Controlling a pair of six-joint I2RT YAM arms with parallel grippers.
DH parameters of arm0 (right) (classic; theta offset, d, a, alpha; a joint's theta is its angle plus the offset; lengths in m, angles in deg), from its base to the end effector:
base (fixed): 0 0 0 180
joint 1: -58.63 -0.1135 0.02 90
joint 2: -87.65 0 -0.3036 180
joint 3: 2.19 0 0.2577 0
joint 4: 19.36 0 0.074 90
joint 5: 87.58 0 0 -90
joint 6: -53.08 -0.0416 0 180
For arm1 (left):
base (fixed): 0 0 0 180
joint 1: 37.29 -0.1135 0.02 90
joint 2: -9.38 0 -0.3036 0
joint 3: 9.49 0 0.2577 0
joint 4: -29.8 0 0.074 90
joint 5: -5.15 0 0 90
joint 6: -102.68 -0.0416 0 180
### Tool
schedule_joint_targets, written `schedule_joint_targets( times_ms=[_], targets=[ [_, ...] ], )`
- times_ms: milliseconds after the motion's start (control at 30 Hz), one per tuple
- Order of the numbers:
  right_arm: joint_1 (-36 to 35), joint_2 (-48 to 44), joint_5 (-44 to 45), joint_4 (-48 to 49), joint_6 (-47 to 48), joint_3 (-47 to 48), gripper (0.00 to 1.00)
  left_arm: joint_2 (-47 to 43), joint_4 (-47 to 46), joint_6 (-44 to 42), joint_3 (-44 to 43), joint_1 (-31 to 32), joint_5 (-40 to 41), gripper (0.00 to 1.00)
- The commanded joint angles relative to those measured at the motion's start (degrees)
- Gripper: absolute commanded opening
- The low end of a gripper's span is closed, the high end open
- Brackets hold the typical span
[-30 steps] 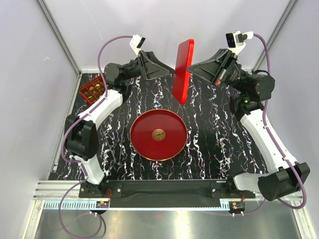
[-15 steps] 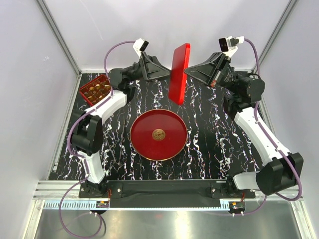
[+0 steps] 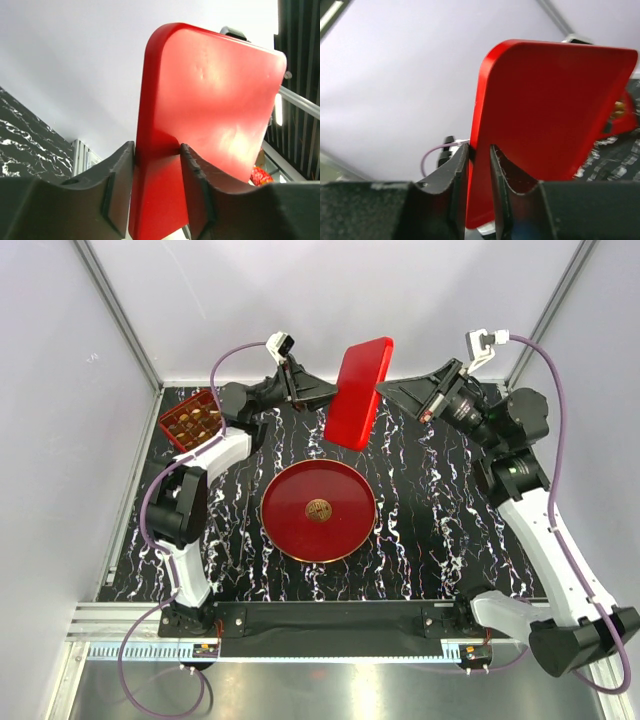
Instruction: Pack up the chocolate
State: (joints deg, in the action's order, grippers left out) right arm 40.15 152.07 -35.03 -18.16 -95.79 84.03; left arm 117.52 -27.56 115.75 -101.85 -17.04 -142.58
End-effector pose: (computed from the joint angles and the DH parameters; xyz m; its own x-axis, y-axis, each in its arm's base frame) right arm 0.2070 0.0959 0.5249 -0.4782 0.5567 -0.6793 -0.7218 0.1915 0.6651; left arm 0.3955 -0.1834 0.3958 -0.8988 -0.2227 -0.3775 0.4305 -0.2875 -0.8556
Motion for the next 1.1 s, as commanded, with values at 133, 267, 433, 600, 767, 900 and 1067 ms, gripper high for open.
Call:
schedule_joint_targets(
  times_ms=[133,267,433,600,767,900,1067],
  targets=[
    [0.20,1.23,13.19,-29.66,14.31,0.02,0.31,-2.49,-10.22,-3.74,2.16,0.93,0.69,0.30],
    [0.20,1.49,13.63,-31.35,14.84,-1.91,0.36,-2.14,-8.62,-5.77,3.92,0.76,0.17,0.23],
    [0.20,1.14,14.42,-31.00,14.84,-5.16,0.40,0.23,-12.04,-4.11,5.15,0.49,1.31,0.20],
    [0.20,1.84,14.86,-32.23,16.24,-6.22,0.25,2.25,-14.52,-1.64,4.45,0.40,1.22,0.18],
    [0.20,1.85,14.34,-32.06,16.51,-6.66,0.11,0.85,-12.06,-4.97,8.04,-0.82,-0.18,0.21],
    [0.29,1.32,13.46,-31.18,15.37,-6.31,0.04,-2.05,-9.16,-6.91,12.26,-3.54,0.17,0.34],
    [0.20,-0.70,12.75,-31.26,14.84,-6.31,0.02,-7.58,5.57,-17.67,14.99,-8.46,-0.27,0.45]
  ],
)
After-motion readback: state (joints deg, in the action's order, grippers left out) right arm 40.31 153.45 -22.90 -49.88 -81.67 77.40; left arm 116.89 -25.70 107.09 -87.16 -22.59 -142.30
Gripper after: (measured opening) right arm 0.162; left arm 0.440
